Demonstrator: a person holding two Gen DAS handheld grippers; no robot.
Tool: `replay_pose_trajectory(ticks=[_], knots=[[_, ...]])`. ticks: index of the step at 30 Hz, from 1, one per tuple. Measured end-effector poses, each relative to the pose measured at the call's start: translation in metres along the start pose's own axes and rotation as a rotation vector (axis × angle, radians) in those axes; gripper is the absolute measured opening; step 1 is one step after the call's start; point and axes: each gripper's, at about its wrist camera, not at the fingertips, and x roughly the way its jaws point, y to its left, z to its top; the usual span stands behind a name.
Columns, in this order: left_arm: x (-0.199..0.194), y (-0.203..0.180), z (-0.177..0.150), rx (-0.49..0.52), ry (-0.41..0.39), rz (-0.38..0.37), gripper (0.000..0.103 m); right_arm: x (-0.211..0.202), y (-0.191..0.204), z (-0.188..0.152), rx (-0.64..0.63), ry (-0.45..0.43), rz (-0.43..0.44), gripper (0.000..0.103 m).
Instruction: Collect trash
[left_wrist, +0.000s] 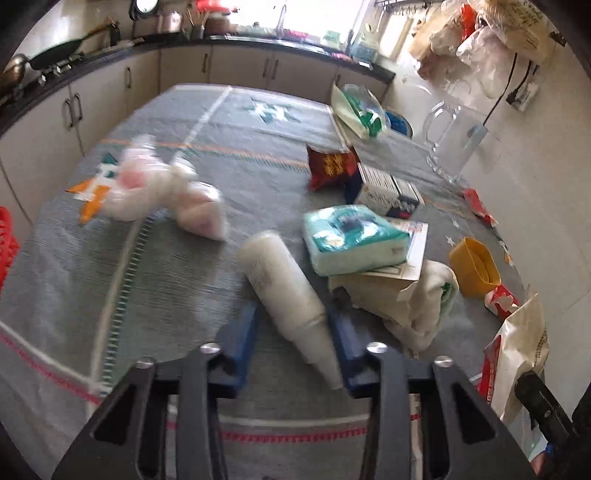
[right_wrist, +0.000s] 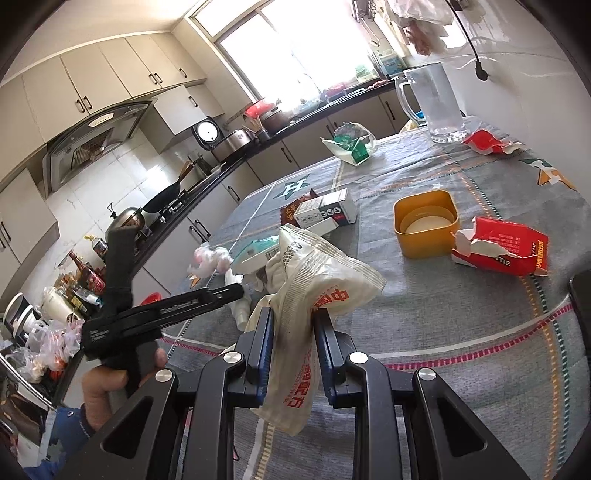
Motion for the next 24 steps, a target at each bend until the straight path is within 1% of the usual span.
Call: replay_pose_trajectory(ticks=[3,7,11,16,24], knots=[[0.0,-0.001,-0.002,0.012,-0.016,0.002,0.032,0.0,-0.001,0.001,0.001,0.002,0.001,0.025],[-0.013,0.001,-0.012,0.018,-0.034,-0.004,0.032,0.0,-0.001,0.0,0.0,0.007,0.003,0.025],[-0.036,0.003,-0.023,0.048,-0.104,0.041,0.032,0.002,0.006,0.0,-0.017,0.011,0.007,0.025],[-0.065,0.006,-0.03,0.084,-0.186,0.093,0.032,0.009,0.02,0.001,-0.049,0.025,0.008,0.025],[-0.09,0.025,-0.035,0.079,-0.233,0.108,0.032,0.015,0.043,0.006,-0.105,0.032,0.005,0.025]])
